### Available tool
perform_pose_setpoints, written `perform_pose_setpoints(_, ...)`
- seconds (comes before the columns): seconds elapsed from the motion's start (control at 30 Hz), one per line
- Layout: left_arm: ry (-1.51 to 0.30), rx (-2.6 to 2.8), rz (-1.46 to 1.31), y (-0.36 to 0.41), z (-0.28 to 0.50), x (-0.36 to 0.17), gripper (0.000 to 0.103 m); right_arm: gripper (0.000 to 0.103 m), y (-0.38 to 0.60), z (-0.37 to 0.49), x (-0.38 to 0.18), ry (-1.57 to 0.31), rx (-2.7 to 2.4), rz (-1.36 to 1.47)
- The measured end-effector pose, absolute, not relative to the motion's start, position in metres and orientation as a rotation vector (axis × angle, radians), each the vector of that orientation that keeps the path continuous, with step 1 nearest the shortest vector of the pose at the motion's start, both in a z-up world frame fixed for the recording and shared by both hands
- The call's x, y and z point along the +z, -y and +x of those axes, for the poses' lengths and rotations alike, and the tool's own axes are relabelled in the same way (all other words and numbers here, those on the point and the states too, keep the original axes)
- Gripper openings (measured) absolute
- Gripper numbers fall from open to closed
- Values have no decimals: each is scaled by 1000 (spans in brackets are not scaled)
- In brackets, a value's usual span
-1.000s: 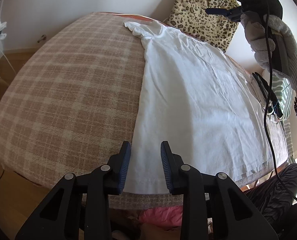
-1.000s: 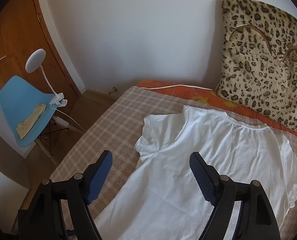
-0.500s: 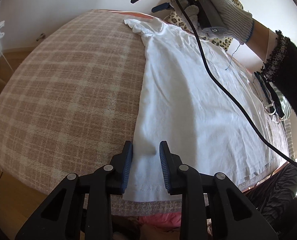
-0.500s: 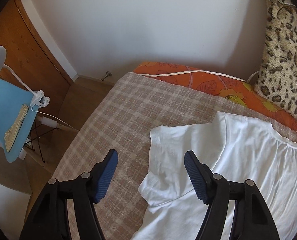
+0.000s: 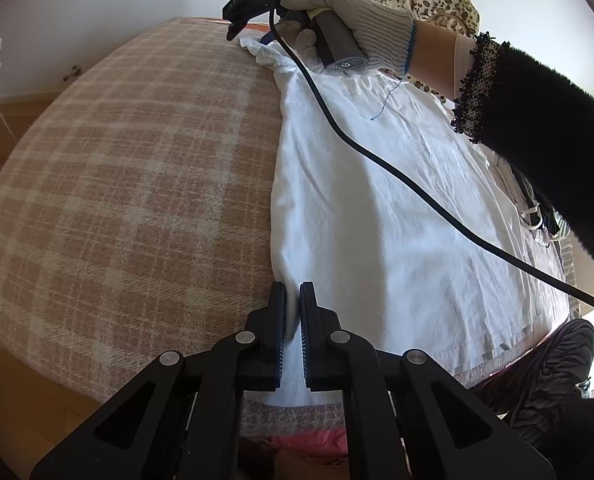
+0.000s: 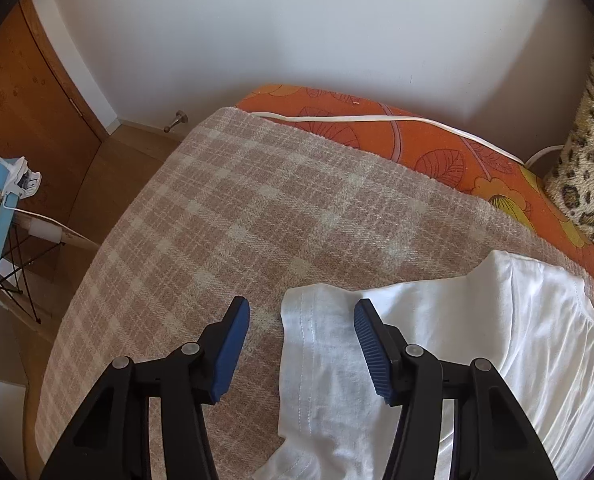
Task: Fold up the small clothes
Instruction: 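Close the left gripper on the side hem while the right gripper pinches the shoulder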
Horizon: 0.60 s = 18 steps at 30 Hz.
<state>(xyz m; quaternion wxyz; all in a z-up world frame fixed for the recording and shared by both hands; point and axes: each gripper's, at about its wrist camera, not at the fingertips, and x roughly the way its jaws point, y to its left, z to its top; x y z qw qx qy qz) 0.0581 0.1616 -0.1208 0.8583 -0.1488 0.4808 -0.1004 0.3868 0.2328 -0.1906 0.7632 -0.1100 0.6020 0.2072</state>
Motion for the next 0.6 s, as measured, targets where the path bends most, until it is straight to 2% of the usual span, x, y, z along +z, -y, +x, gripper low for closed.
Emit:
perform_pose_setpoints(0.13,-1010,-219,-337,-161,60,-120,4,45,-241,384,-198,-1284,437,-335)
perform_pose_setpoints(0.4,-972,-243,-343,-157,58,-113,2,7,-230,385,-194,-1267,411,-359)
perform_pose_setpoints(0.6,-927,-256,-354,-159,56,-105,2,2,-214,388,-169,-1225,422,-296)
